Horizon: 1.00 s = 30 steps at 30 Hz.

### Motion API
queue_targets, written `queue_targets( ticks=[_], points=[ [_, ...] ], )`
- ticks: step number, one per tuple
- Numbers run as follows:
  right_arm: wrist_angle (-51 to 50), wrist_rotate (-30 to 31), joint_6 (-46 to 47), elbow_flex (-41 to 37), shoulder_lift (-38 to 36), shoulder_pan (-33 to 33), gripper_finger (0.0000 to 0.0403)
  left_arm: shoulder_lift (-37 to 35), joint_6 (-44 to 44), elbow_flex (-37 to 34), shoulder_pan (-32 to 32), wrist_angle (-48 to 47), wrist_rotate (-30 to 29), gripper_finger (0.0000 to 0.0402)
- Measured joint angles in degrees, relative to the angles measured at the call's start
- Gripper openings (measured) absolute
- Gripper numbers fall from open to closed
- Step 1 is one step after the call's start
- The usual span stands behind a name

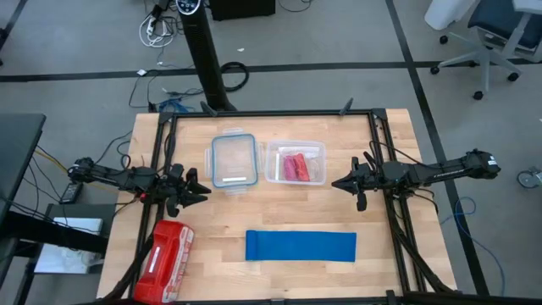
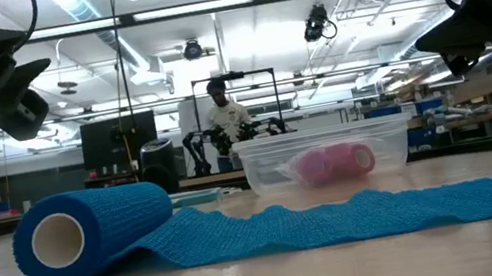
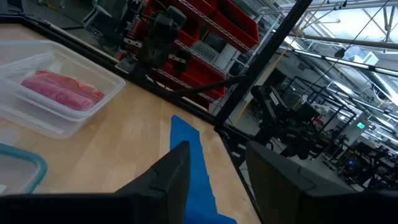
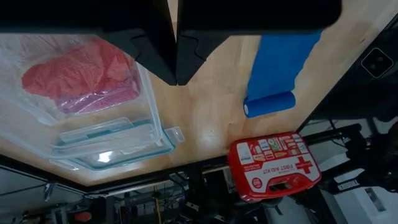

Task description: Roll bandage

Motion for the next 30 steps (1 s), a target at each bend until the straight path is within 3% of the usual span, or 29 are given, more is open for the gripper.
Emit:
queue_targets(
  ticks=[6, 13, 21, 30],
  points=[
    [0.00, 0.00, -0.01, -0.01, 0.00, -0.01, 0.0009, 0.00, 0.01, 0.00, 0.00, 0.94, -3.56, 0.0161],
    [0.02, 0.00, -0.01, 0.01, -0.02, -0.01, 0.0009, 0.00, -0.22, 0.00, 0.00, 1.60, -3.56, 0.0161],
    [0.00, 0.00, -0.01, -0.01, -0.02, 0.01, 0.0009, 0.00, -7.86, 0.01, 0.00, 0.92, -3.39, 0.0161],
    [0.42, 0.02, 0.01, -0.01, -0.02, -0.01, 0.0009, 0.00, -1.56, 0.01, 0.00, 1.28, -2.80, 0.0161]
  ],
)
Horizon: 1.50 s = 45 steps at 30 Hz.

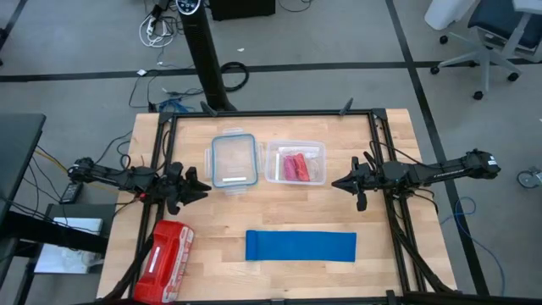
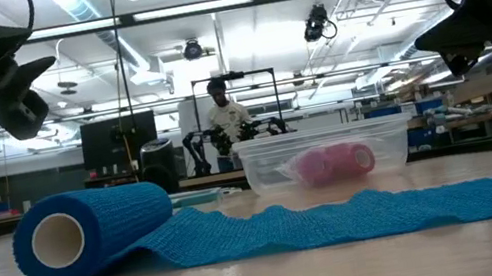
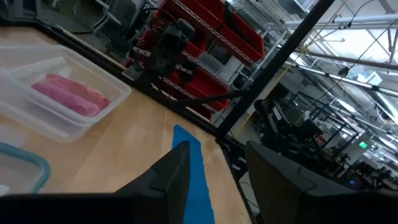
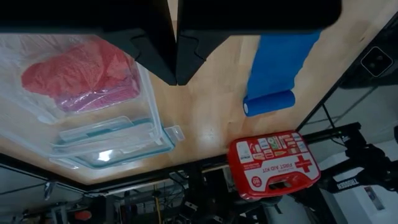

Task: Roll bandage
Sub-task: Roll the blue bandage

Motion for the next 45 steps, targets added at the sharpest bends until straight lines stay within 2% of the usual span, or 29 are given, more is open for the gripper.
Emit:
queue_targets(
  ticks=[2, 6, 10, 14, 17, 22, 24, 28, 31, 36, 41, 45],
  points=[
    [0.68, -0.02, 0.00, 0.00, 0.02, 0.02, 0.0009, 0.00, 1.53, -0.01, 0.00, 0.24, -0.27, 0.0161],
    [1.45, -0.02, 2.86, 0.00, 0.02, 0.02, 0.0009, 0.00, 6.23, -0.01, 0.00, 2.40, -5.52, 0.0161],
    [3.42, 0.01, 3.95, 0.00, 0.00, 0.02, 0.0009, 0.36, 9.52, 0.10, 0.00, 2.98, -6.91, 0.0161],
    [9.20, 4.62, 4.36, 0.00, 0.50, -0.17, 0.0007, 4.51, 13.85, 2.69, 0.00, 0.99, -8.50, 0.0161],
    [16.51, 6.97, 3.80, 0.00, 1.32, -0.71, 0.0003, 10.92, 16.82, 6.13, 0.00, 0.93, -10.39, 0.0161],
    [24.61, 6.86, 2.59, 0.00, 3.57, -1.15, 0.0003, 25.87, 21.90, 15.26, 0.00, 1.23, -11.65, 0.0161],
    [25.87, 5.27, 3.15, 0.06, 4.51, -1.16, 0.0006, 32.68, 23.43, 20.10, -0.05, 1.32, -11.22, 0.0161],
    [25.36, -3.15, 4.74, 2.85, 6.92, -0.90, 0.0007, 46.31, 25.72, 30.61, -0.88, -1.37, -7.28, 0.0161],
    [19.02, -6.74, 5.04, 8.22, 9.79, 0.28, 0.0004, 55.77, 28.03, 39.06, -2.30, -6.05, -5.92, 0.0161],
    [0.47, -6.34, 3.29, 20.23, 18.85, 3.92, 0.0002, 68.16, 27.93, 50.86, -5.24, -15.10, -5.84, 0.0161],
    [-9.84, -5.92, 2.31, 29.58, 29.93, 7.38, 0.0004, 76.04, 19.74, 58.76, -8.75, -24.78, -5.90, 0.0161],
    [-18.14, -6.07, 0.66, 33.96, 38.29, 8.95, 0.0004, 79.86, 12.91, 61.81, -10.81, -30.32, -6.77, 0.0161]
  ],
)
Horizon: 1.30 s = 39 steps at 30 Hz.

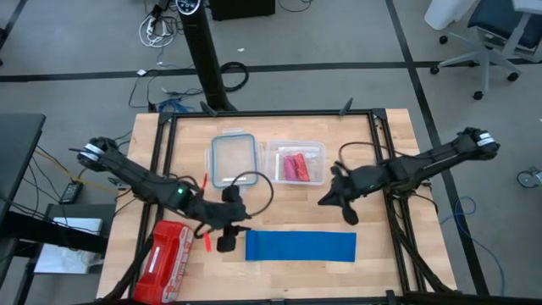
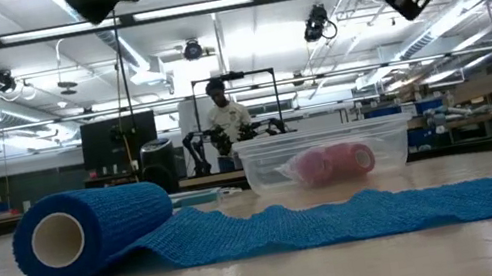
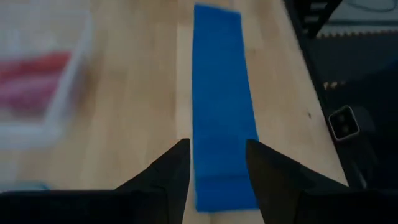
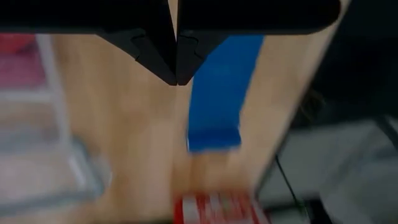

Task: Roll bandage
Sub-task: Roll the blue bandage

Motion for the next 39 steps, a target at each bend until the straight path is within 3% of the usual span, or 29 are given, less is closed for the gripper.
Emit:
queue_targets(
  ticks=[5, 9, 20, 26, 32, 39],
  points=[
    [-3.30, -2.86, -0.73, 1.04, 8.38, 0.30, 0.0006, 3.31, -9.98, 0.23, -0.44, -0.28, 0.33, 0.0161],
    [-3.28, -4.79, 0.15, 1.12, 12.92, 0.35, 0.0008, 6.74, -12.25, 0.25, -0.53, -0.04, 1.44, 0.0161],
    [-0.73, -2.28, 11.17, 1.12, 21.71, 4.62, 0.0007, 15.46, -3.58, 0.25, -0.55, 0.08, 8.62, 0.0161],
    [0.19, 4.00, 19.70, 2.81, 24.11, 9.91, 0.0002, 15.45, 0.08, 0.27, -2.03, -1.29, 8.73, 0.0161],
    [-6.16, 4.06, 24.68, 8.29, 28.56, 15.62, 0.0002, 15.45, 5.17, 0.27, -3.85, -5.76, 7.85, 0.0161],
    [-13.73, 4.06, 31.48, 12.12, 34.66, 19.22, 0.0003, 16.42, 5.32, 0.27, -3.92, -5.11, 5.18, 0.0161]
  ],
)
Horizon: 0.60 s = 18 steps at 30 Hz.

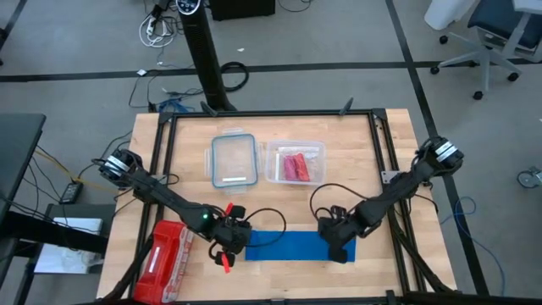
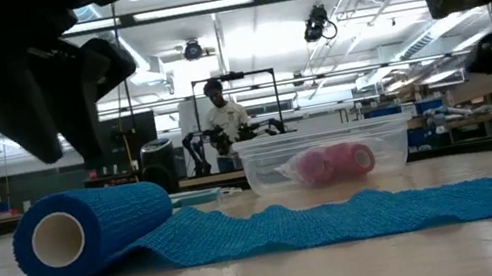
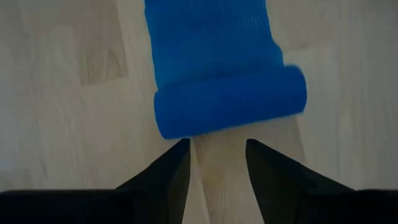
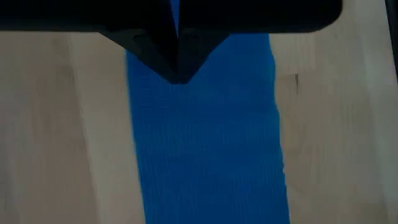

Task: Roll bandage
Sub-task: Roll the blue bandage

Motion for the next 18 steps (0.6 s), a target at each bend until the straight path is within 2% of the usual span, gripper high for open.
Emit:
queue_targets(
  ticks=[7, 11, 18],
  points=[
    [-0.04, 1.01, 4.95, -0.02, 3.94, 1.65, 0.0003, 2.98, 0.40, 0.00, -0.02, 3.10, -0.77, 0.0161],
    [0.13, 3.81, 5.99, 0.00, 4.53, 2.67, 0.0003, 4.40, 0.93, 0.00, 0.00, 6.64, -1.63, 0.0161],
    [0.12, 4.95, 6.09, 0.02, 4.60, 2.92, 0.0004, 5.78, 1.37, 0.11, -0.07, 8.14, -3.43, 0.0161]
  ],
)
